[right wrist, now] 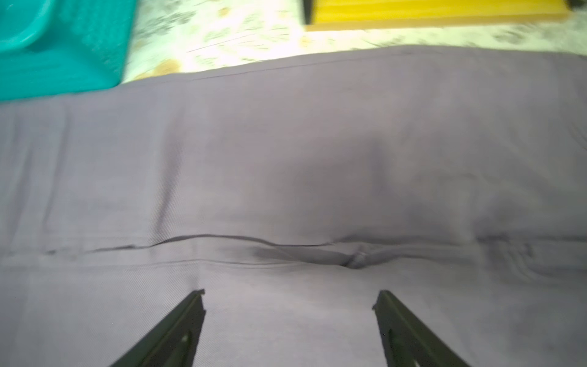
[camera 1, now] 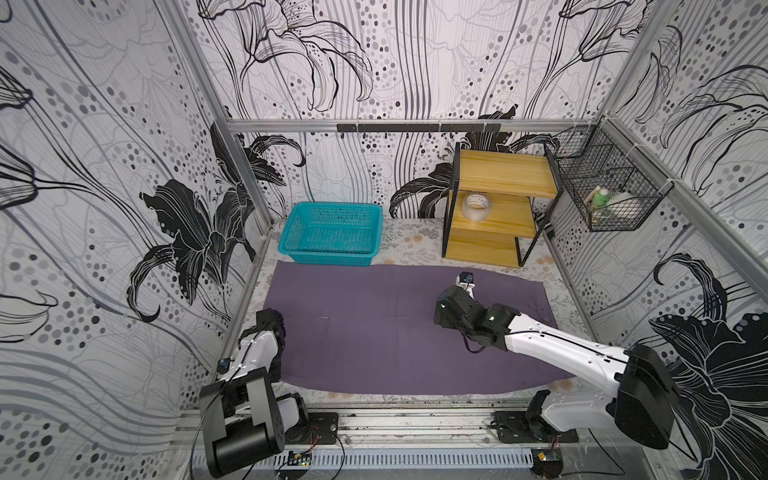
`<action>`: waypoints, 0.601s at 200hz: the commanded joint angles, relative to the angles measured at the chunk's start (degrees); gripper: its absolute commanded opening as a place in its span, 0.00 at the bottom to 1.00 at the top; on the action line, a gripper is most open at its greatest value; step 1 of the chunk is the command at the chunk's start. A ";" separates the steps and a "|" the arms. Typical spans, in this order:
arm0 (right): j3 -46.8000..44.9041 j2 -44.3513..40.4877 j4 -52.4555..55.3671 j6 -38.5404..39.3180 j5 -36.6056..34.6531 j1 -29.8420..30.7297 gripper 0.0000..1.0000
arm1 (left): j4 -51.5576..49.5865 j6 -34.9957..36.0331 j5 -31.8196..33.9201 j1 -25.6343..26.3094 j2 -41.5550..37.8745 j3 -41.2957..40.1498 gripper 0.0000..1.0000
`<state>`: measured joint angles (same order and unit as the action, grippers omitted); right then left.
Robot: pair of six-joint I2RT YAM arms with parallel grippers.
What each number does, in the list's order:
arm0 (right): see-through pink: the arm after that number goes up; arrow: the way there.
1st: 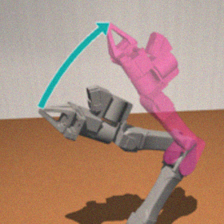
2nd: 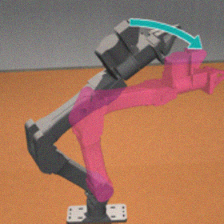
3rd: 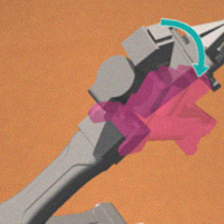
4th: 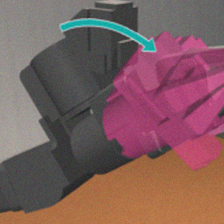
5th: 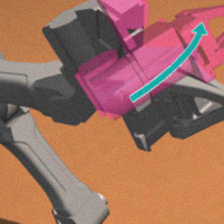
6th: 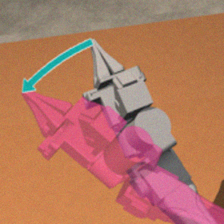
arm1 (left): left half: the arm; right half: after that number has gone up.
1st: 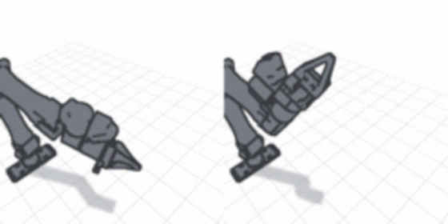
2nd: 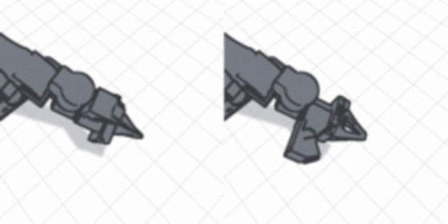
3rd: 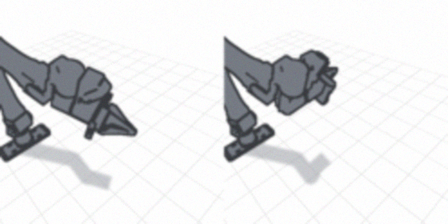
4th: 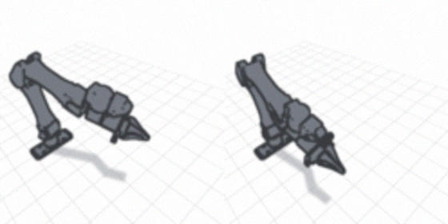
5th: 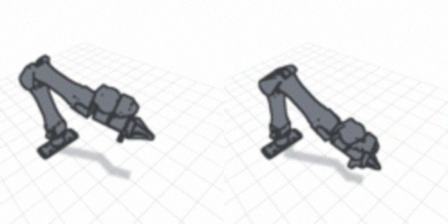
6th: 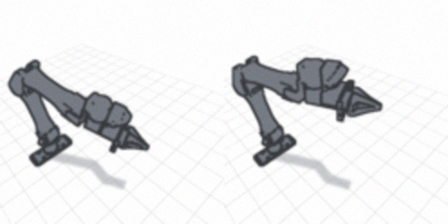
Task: Roll up the long pants
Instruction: Fold the long pant at the center of the board.
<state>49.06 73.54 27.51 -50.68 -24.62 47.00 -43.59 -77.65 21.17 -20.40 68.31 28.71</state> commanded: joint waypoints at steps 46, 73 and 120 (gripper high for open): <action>-19.54 -24.99 25.01 -38.00 4.36 -21.78 0.81 | 7.38 7.64 -4.42 -0.25 -14.91 -2.82 0.00; -24.04 -38.77 32.46 -49.43 -5.07 -22.11 0.89 | 8.63 7.95 -5.33 -0.25 -14.12 -4.00 0.00; -19.98 -32.65 33.58 -41.94 -14.08 -24.59 0.99 | 9.57 8.39 -6.40 -0.25 -7.24 -2.99 0.00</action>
<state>25.32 33.50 53.93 -92.36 -26.13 24.16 -35.99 -70.63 15.42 -20.40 58.57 25.26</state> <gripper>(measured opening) 0.985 0.052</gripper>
